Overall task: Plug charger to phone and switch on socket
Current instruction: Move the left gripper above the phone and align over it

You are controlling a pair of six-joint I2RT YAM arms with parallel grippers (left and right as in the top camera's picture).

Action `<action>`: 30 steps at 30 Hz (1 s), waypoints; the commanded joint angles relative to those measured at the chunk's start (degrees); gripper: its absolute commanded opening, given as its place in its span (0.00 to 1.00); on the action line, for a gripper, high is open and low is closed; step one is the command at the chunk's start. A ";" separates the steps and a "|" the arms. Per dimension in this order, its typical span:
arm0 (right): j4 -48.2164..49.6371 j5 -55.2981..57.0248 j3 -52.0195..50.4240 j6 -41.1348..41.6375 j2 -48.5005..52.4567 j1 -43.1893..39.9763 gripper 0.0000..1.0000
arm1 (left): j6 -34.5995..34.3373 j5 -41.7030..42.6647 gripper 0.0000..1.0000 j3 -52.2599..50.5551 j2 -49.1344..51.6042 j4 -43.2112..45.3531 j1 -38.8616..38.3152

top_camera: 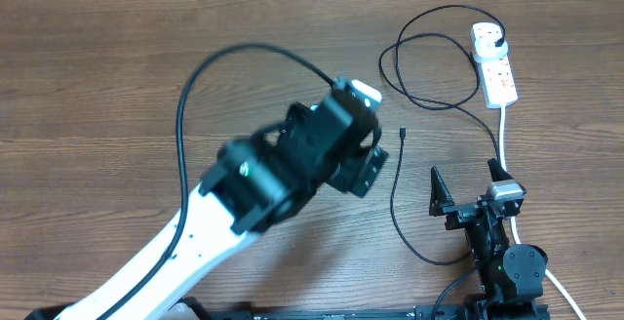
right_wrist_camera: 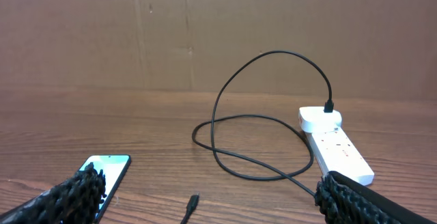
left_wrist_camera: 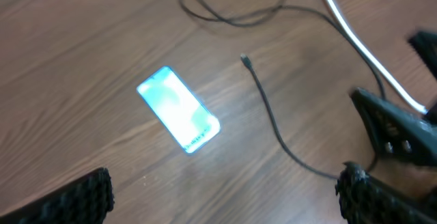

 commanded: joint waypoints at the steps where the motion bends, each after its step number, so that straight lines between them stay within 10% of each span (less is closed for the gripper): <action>1: 0.13 0.50 -0.59 -0.11 -0.57 0.33 1.00 | -5.57 -2.60 1.00 11.43 8.02 -8.85 2.40; 30: 0.13 0.52 -0.59 -0.11 -0.57 0.33 1.00 | -15.63 10.91 1.00 22.12 23.32 -17.33 9.25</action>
